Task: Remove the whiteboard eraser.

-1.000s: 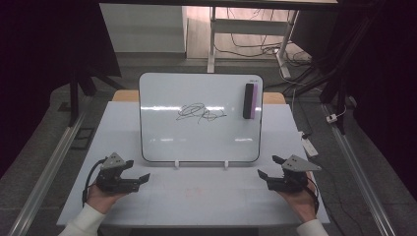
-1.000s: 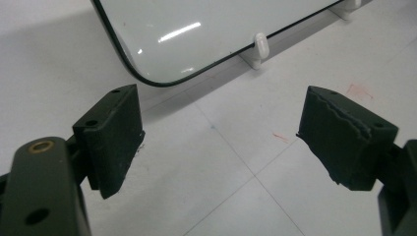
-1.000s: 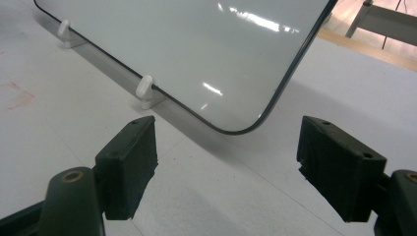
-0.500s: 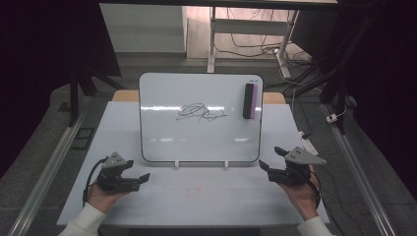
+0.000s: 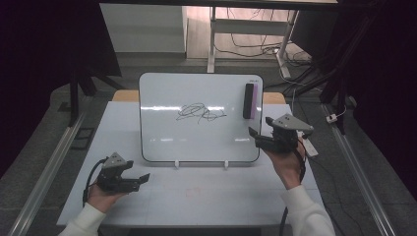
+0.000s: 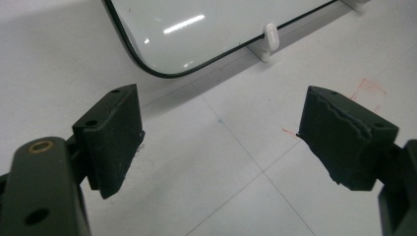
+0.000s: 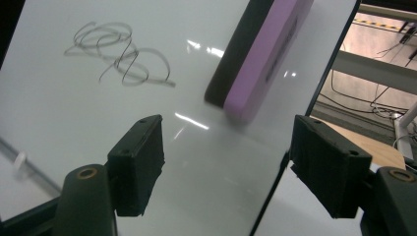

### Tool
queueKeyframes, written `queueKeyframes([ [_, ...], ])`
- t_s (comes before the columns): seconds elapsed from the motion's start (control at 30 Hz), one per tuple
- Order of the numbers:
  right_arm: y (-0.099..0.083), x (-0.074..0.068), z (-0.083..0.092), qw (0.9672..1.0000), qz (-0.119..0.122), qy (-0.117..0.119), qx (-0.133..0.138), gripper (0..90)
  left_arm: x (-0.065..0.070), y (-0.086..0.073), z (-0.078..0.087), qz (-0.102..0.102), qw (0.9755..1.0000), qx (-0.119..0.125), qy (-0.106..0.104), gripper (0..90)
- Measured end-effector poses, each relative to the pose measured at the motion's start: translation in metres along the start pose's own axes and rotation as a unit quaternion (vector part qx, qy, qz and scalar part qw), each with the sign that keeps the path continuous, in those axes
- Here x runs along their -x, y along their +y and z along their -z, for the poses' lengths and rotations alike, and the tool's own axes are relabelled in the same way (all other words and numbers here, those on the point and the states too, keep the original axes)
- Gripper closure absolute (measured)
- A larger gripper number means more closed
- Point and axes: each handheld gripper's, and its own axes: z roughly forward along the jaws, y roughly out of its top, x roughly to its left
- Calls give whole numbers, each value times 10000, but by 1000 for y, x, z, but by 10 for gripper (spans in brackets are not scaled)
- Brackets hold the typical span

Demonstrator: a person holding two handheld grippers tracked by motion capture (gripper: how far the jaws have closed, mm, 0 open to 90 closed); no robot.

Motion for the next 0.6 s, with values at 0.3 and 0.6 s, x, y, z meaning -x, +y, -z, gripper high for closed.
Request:
queueKeyframes([
  [0.3,26,0,-23,9991,-208,-370,75,322,-1,-1,0,1,10000,-10,-9,177],
  [0.6,31,0,-39,9973,-344,-652,-28,371,-2,-2,-1,-12,10000,-4,3,176],
])
